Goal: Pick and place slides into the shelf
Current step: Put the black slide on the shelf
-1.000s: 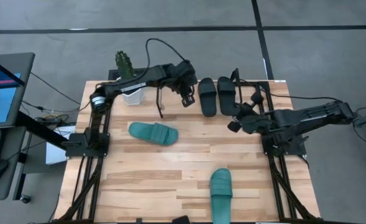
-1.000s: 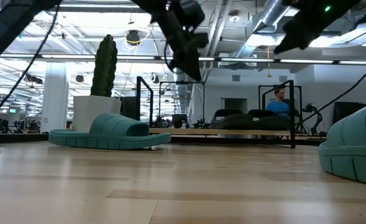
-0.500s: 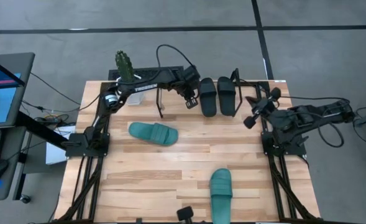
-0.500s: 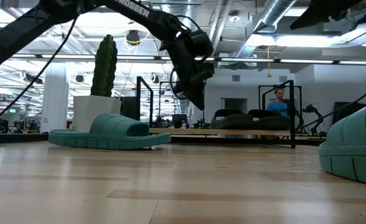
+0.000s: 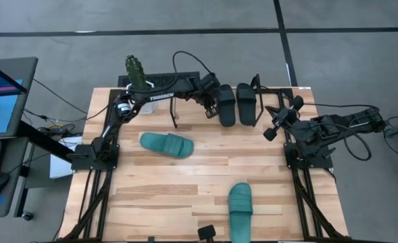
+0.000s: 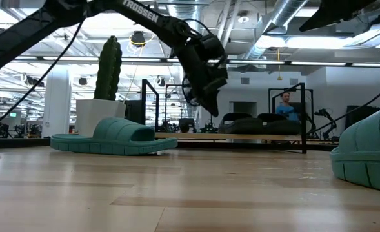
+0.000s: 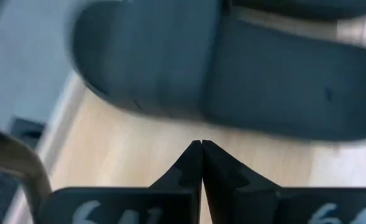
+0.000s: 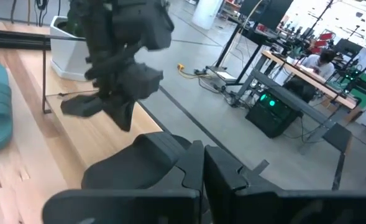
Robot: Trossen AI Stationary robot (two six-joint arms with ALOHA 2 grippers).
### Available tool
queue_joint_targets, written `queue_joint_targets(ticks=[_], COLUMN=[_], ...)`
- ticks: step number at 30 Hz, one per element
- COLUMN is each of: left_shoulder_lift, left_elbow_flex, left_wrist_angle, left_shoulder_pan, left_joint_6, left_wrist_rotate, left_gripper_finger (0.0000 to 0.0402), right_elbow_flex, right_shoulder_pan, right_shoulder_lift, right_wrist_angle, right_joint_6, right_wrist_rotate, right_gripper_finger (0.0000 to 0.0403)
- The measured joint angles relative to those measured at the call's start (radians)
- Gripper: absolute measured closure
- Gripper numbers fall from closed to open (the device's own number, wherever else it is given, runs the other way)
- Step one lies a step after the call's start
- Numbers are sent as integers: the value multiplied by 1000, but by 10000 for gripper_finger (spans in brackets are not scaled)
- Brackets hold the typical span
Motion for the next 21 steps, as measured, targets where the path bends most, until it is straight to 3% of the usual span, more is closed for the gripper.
queue_joint_targets(ticks=[21], left_shoulder_lift=[57], left_elbow_flex=[-7], left_wrist_angle=[96], left_shoulder_pan=[-28], left_joint_6=[18], left_wrist_rotate=[-4], left_gripper_finger=[401], right_elbow_flex=[0], right_shoulder_pan=[2], right_shoulder_lift=[25], right_wrist_angle=[-7], right_joint_6=[3], right_wrist_rotate=[-1], right_gripper_finger=[403])
